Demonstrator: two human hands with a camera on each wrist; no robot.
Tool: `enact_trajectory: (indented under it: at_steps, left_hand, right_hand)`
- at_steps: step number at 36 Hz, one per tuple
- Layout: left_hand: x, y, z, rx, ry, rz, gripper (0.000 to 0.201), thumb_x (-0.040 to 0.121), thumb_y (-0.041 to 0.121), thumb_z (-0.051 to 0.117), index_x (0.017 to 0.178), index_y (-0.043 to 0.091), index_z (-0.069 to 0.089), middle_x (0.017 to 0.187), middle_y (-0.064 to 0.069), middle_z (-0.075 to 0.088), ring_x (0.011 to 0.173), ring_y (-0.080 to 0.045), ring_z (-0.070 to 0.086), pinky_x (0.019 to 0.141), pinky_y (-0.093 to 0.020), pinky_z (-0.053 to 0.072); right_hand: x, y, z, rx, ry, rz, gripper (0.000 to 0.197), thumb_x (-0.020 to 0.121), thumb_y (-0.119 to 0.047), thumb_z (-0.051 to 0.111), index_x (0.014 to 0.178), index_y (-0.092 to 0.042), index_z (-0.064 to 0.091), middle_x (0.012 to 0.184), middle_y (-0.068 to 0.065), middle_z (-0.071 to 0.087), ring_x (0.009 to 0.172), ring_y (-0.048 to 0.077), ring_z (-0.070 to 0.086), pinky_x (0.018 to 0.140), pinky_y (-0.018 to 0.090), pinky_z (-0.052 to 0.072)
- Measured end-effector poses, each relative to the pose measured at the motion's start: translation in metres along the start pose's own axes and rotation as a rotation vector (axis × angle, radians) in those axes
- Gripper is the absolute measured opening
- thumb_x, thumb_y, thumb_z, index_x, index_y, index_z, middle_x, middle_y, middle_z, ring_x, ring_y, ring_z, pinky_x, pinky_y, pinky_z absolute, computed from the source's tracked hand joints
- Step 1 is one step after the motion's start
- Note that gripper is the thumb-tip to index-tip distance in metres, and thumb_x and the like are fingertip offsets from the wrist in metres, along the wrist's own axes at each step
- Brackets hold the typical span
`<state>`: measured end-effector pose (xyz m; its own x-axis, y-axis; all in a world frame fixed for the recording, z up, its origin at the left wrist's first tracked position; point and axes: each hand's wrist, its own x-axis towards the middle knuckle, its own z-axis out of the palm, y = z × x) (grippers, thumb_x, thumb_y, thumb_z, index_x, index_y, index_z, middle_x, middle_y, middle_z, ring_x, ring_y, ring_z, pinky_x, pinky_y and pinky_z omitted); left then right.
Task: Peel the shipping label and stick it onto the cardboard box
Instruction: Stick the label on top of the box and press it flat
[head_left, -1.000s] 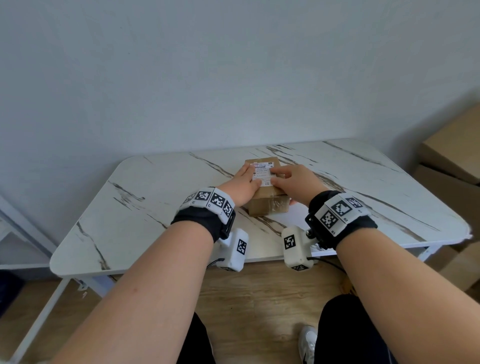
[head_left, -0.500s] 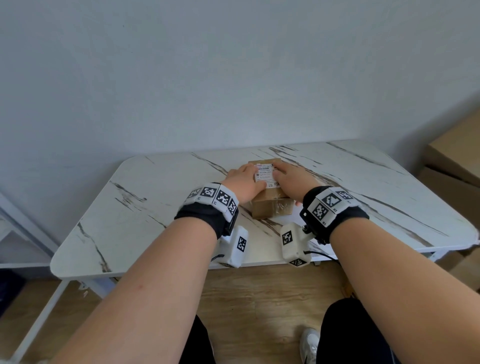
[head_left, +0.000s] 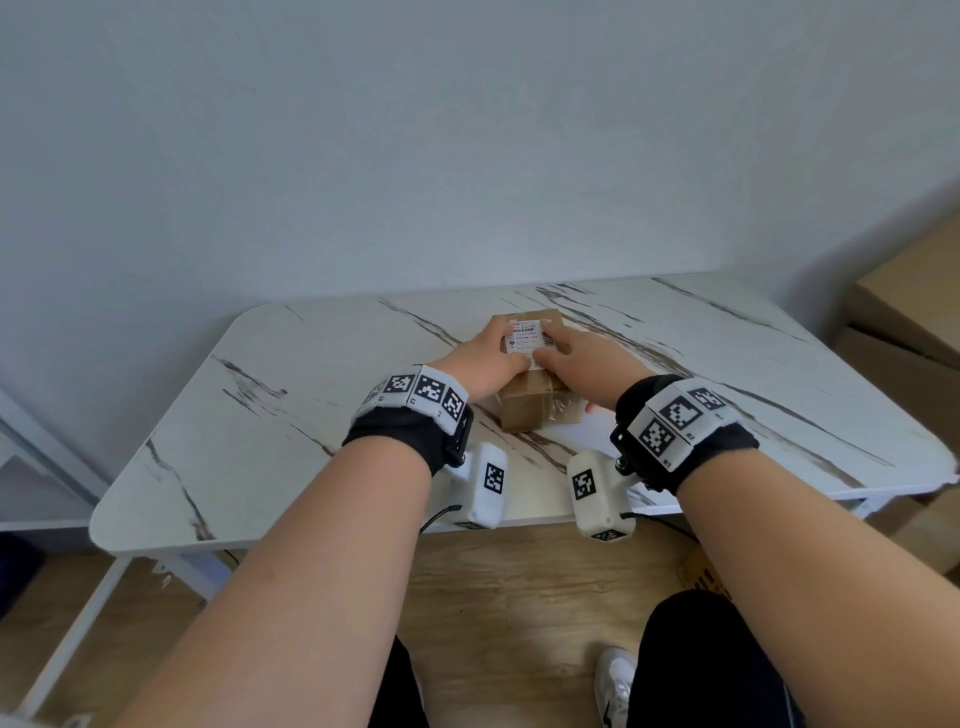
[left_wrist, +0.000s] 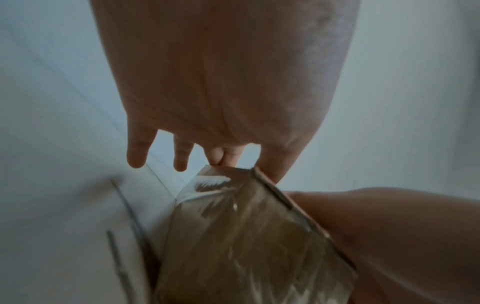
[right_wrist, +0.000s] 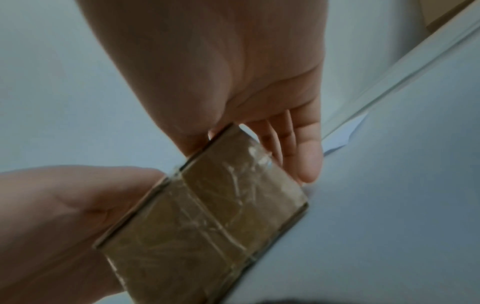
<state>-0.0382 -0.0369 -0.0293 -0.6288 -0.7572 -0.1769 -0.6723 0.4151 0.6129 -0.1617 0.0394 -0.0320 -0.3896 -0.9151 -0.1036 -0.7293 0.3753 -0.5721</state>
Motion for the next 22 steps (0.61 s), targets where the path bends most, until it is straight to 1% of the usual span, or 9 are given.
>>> enact_trajectory:
  at_steps: [3, 5, 7, 9, 11, 14, 16, 20, 22]
  left_hand:
    - [-0.002, -0.001, 0.001, -0.009, 0.0, 0.023, 0.054, 0.097, 0.032, 0.046, 0.145, 0.018, 0.026, 0.139, -0.005, 0.051, 0.118, -0.025, 0.056, 0.101, -0.036, 0.044]
    - [-0.005, -0.001, 0.002, 0.032, 0.009, 0.052, 0.053, 0.098, 0.032, 0.044, 0.146, 0.019, 0.026, 0.143, -0.007, 0.049, 0.12, -0.025, 0.055, 0.103, -0.037, 0.044]
    - [-0.009, -0.002, 0.002, 0.122, 0.025, 0.091, 0.052, 0.101, 0.032, 0.038, 0.149, 0.019, 0.026, 0.153, -0.008, 0.037, 0.132, -0.027, 0.046, 0.109, -0.035, 0.037]
    - [-0.013, -0.003, 0.003, 0.23, 0.045, 0.124, 0.051, 0.103, 0.032, 0.032, 0.151, 0.017, 0.024, 0.16, -0.005, 0.022, 0.142, -0.026, 0.033, 0.115, -0.034, 0.027]
    - [-0.015, -0.004, 0.005, 0.306, 0.069, 0.146, 0.05, 0.104, 0.031, 0.029, 0.151, 0.015, 0.025, 0.162, -0.003, 0.015, 0.146, -0.025, 0.025, 0.119, -0.034, 0.02]
    - [-0.019, -0.006, 0.005, 0.382, 0.092, 0.18, 0.047, 0.104, 0.028, 0.029, 0.149, 0.014, 0.032, 0.16, -0.003, 0.023, 0.145, -0.024, 0.027, 0.12, -0.034, 0.021]
    - [-0.022, -0.006, 0.004, 0.424, 0.104, 0.206, 0.046, 0.104, 0.028, 0.029, 0.148, 0.016, 0.036, 0.159, -0.002, 0.027, 0.144, -0.023, 0.03, 0.119, -0.035, 0.023]
    - [-0.028, -0.004, 0.002, 0.451, 0.073, 0.206, 0.046, 0.104, 0.029, 0.029, 0.149, 0.017, 0.033, 0.16, -0.001, 0.024, 0.145, -0.022, 0.029, 0.118, -0.035, 0.022]
    - [-0.029, -0.003, 0.003, 0.488, 0.076, 0.207, 0.044, 0.104, 0.029, 0.03, 0.145, 0.017, 0.041, 0.157, -0.003, 0.032, 0.141, -0.025, 0.036, 0.117, -0.037, 0.028]
  right_hand:
    - [-0.006, 0.003, 0.0, 0.062, -0.002, -0.013, 0.056, 0.099, -0.037, 0.041, 0.152, -0.03, 0.028, 0.129, 0.006, 0.059, 0.09, 0.022, 0.062, 0.072, 0.039, 0.061]
    - [-0.009, 0.003, 0.002, 0.106, 0.008, -0.009, 0.055, 0.099, -0.036, 0.041, 0.152, -0.031, 0.028, 0.13, 0.007, 0.058, 0.091, 0.022, 0.061, 0.071, 0.037, 0.06]
    - [-0.01, 0.003, 0.004, 0.137, 0.021, -0.001, 0.054, 0.1, -0.035, 0.04, 0.152, -0.031, 0.028, 0.132, 0.008, 0.058, 0.093, 0.021, 0.058, 0.068, 0.036, 0.058]
    - [-0.011, 0.002, 0.005, 0.165, 0.029, 0.008, 0.053, 0.1, -0.035, 0.041, 0.151, -0.032, 0.03, 0.134, 0.007, 0.056, 0.095, 0.021, 0.057, 0.065, 0.033, 0.056]
    - [-0.012, 0.002, 0.005, 0.185, 0.037, 0.016, 0.052, 0.099, -0.036, 0.043, 0.15, -0.033, 0.032, 0.134, 0.006, 0.056, 0.095, 0.02, 0.057, 0.066, 0.034, 0.056]
    - [-0.014, 0.001, 0.005, 0.198, 0.05, 0.031, 0.052, 0.098, -0.036, 0.044, 0.149, -0.035, 0.035, 0.133, 0.005, 0.058, 0.093, 0.021, 0.06, 0.073, 0.038, 0.06]
    - [-0.014, 0.0, 0.005, 0.193, 0.055, 0.035, 0.052, 0.098, -0.035, 0.044, 0.149, -0.034, 0.035, 0.134, 0.004, 0.057, 0.094, 0.021, 0.061, 0.073, 0.038, 0.06]
    - [-0.015, -0.001, 0.005, 0.19, 0.055, 0.039, 0.052, 0.098, -0.033, 0.045, 0.149, -0.033, 0.036, 0.132, 0.006, 0.059, 0.099, 0.024, 0.061, 0.074, 0.039, 0.059]
    - [-0.015, -0.001, 0.005, 0.188, 0.056, 0.041, 0.052, 0.098, -0.033, 0.044, 0.149, -0.033, 0.035, 0.131, 0.006, 0.059, 0.101, 0.026, 0.062, 0.076, 0.039, 0.059]
